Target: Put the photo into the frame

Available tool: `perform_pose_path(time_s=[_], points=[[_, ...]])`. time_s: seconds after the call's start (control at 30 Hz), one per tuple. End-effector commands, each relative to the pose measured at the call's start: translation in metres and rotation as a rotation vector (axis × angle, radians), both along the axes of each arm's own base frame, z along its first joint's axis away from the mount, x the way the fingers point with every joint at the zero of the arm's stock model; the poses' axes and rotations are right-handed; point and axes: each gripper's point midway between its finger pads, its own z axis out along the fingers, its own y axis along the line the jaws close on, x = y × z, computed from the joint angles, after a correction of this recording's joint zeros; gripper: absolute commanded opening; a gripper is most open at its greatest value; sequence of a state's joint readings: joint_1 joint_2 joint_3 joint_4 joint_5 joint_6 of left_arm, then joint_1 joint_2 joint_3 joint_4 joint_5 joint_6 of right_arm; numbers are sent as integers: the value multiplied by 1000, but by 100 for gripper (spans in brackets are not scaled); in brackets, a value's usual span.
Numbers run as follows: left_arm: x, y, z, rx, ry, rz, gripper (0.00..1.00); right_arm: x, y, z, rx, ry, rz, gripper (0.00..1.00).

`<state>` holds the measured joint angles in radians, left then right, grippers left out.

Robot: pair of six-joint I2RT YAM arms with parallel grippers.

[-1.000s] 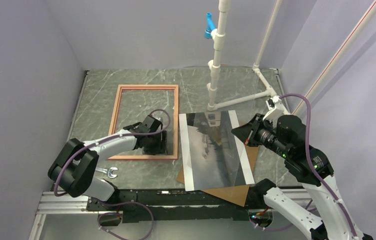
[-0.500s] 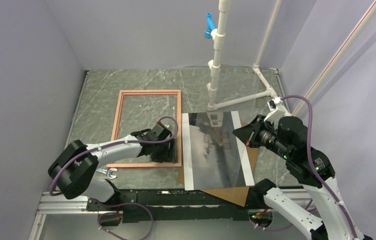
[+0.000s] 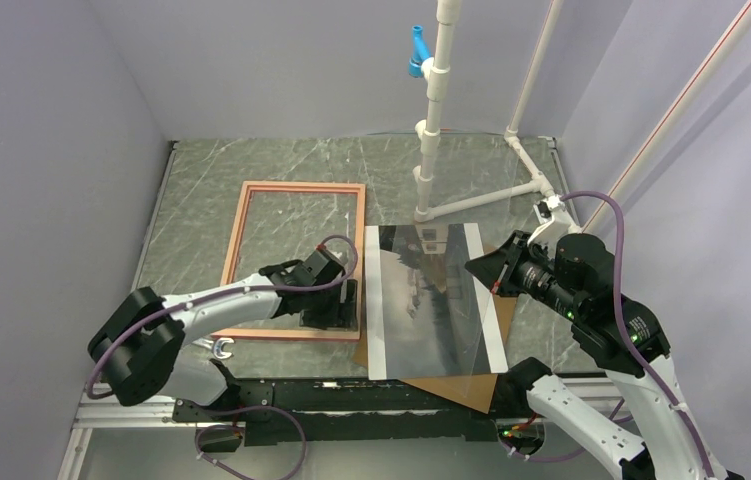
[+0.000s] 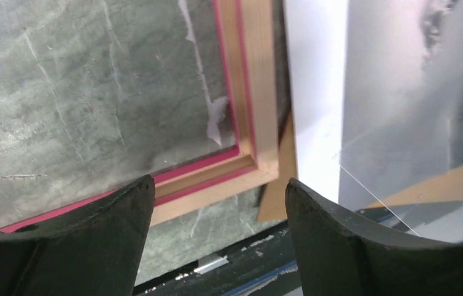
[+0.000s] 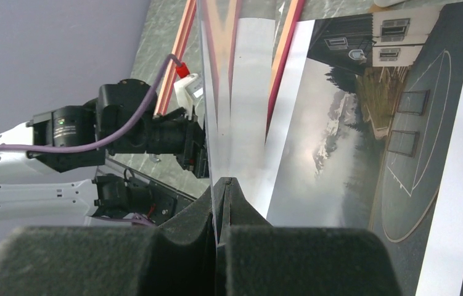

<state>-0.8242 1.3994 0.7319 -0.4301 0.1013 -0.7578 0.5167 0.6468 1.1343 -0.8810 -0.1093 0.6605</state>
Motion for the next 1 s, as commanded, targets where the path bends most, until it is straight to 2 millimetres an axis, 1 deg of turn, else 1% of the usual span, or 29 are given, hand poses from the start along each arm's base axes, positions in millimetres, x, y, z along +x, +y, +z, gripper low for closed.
perform_pose_path(time_s=[0.0,0.13,0.2,0.27,0.33,0.47,0.53,0.67,0.73,0.83,0.97], points=[[19,-16,51,-124,-108,-42,83,0,4,22,33,-66,24,0],[37,-12,73,-240,-148,-40,86,0,7,19,32,-57,40,0],[42,-10,78,-297,-134,-41,85,1,7,18,26,-57,38,0],[45,-10,78,-339,-118,-41,84,1,3,18,15,-59,25,0],[46,-14,76,-381,-88,-40,82,2,-2,18,-1,-56,-2,0],[46,-28,68,-461,-32,-54,79,4,-16,16,-43,-44,-69,0],[47,-32,61,-468,-3,-46,77,4,-20,16,-57,-43,-85,0],[52,-34,43,-441,44,-17,77,4,-30,20,-81,-55,-122,0],[53,-39,36,-451,77,-17,76,4,-33,22,-86,-59,-135,0],[55,-50,36,-490,91,-30,76,3,-36,22,-93,-62,-148,0],[59,-64,32,-493,116,-51,76,5,-41,19,-116,-43,-174,0]])
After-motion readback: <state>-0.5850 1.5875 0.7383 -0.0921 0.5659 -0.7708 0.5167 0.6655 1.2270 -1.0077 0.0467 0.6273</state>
